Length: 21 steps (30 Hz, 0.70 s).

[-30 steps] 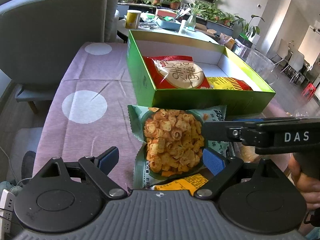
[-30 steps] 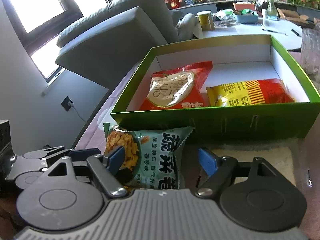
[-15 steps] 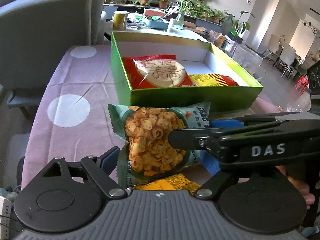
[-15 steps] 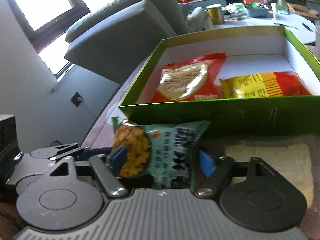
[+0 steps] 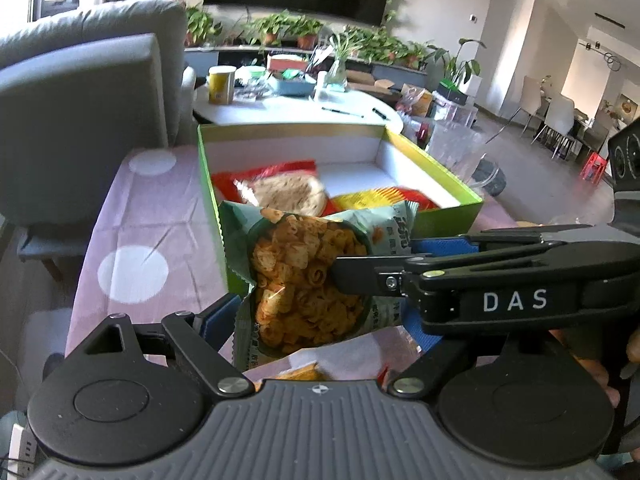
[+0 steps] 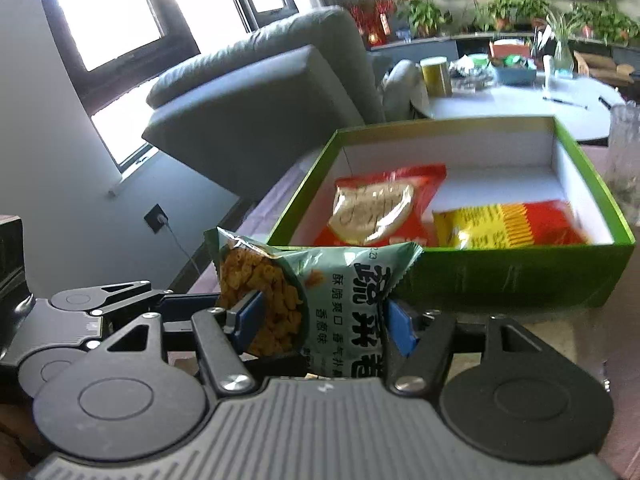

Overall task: Organize snacks
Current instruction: 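Carry the cracker bag into the green box and release it on the others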

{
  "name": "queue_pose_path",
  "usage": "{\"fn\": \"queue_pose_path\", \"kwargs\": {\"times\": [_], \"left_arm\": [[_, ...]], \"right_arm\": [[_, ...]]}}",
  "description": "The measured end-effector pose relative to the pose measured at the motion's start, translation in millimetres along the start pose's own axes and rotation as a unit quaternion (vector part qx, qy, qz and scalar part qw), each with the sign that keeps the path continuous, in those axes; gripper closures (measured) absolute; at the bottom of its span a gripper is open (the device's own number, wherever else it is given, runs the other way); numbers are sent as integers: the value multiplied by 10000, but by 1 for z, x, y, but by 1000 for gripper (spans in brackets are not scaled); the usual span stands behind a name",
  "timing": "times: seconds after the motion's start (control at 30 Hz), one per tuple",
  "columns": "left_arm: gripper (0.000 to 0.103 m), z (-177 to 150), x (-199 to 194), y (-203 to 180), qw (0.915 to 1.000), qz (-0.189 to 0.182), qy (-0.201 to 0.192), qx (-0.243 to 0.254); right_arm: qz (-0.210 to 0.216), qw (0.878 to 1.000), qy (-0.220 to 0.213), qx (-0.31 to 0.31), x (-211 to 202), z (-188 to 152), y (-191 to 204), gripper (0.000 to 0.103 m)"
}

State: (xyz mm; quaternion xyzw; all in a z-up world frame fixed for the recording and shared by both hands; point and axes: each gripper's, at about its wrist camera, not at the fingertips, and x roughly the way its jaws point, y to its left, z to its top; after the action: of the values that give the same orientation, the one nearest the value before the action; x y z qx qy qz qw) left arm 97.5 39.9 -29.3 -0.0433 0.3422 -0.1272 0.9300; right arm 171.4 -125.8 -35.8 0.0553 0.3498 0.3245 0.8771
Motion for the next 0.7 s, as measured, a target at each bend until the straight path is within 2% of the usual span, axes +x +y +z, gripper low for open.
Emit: {"fn": "queue_pose_path", "kwargs": {"times": [0.23, 0.7], "left_arm": [[18, 15, -3, -15, 9996, -10, -148, 224], [18, 53, 16, -53, 9974, -117, -265, 653]], "right_arm": [[-9, 9995, -300, 43, -13, 6, -8, 38], [-215, 9965, -808, 40, -33, 29, -39, 38]]}}
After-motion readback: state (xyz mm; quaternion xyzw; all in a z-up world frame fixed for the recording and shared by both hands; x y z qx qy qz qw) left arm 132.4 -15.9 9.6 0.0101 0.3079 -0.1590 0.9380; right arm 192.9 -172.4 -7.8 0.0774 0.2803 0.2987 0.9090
